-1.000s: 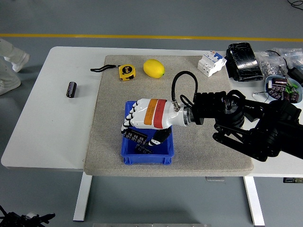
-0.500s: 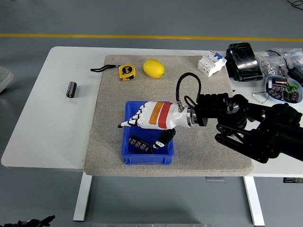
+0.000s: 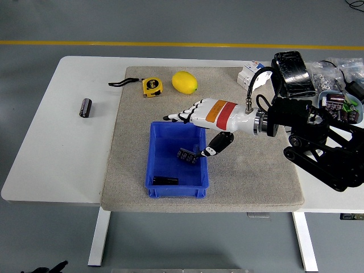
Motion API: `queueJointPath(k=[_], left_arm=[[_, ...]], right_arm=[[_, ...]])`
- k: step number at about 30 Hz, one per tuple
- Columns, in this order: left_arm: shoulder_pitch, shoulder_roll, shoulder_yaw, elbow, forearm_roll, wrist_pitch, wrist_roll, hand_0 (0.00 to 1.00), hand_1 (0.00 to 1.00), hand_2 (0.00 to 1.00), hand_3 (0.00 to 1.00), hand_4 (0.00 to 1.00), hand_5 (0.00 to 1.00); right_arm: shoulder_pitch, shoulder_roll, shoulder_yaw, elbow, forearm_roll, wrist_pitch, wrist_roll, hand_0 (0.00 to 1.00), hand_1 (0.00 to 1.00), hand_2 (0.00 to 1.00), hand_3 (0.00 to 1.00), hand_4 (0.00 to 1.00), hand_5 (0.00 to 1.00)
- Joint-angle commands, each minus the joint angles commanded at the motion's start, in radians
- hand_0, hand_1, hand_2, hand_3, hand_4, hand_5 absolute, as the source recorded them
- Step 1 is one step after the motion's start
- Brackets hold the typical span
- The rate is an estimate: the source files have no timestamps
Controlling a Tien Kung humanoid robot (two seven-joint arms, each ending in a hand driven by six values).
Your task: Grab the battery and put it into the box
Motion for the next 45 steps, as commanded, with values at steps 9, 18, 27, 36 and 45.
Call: queueJointPath(k=[9, 18, 27, 36, 45], left_arm=[[0.034, 0.007, 0.162, 0.000, -0.160, -0.012, -0.033, 0.725, 0.790, 0.900, 0.816, 0.720, 0.692], [0.134, 0.023, 0.534, 0.000, -0.531, 0.017, -0.252, 0.722, 0.791, 0.925, 0.839, 0.724, 0.699], [0.202, 0.030, 0.917, -0.074, -0.914, 0.050, -0.354, 0.716, 0.788, 0.910, 0.845, 0.744, 0.738], [0.235, 0.042, 1.190, -0.150, -1.279, 0.107, -0.400, 0.708, 0.777, 0.912, 0.851, 0.749, 0.749], [0.285, 0.096, 1.143, -0.317, -1.267, 0.208, -0.425, 0.715, 0.797, 0.925, 0.869, 0.749, 0.770]], right_arm=[[-0.138, -0.087, 0.327, 0.042, 0.126, 0.047, -0.048, 0.685, 0.688, 0.794, 0.841, 0.915, 0.288], [-0.260, -0.140, 0.588, 0.074, 0.325, 0.039, -0.122, 0.686, 0.690, 0.791, 0.832, 0.918, 0.292], [-0.458, -0.125, 0.786, 0.170, 0.704, -0.010, -0.216, 0.694, 0.703, 0.790, 0.811, 0.998, 0.480], [-0.584, -0.075, 0.907, 0.207, 1.023, -0.037, -0.252, 0.697, 0.704, 0.792, 0.809, 0.998, 0.486], [-0.649, -0.038, 0.965, 0.184, 0.994, -0.058, -0.268, 0.698, 0.705, 0.792, 0.803, 0.987, 0.450]])
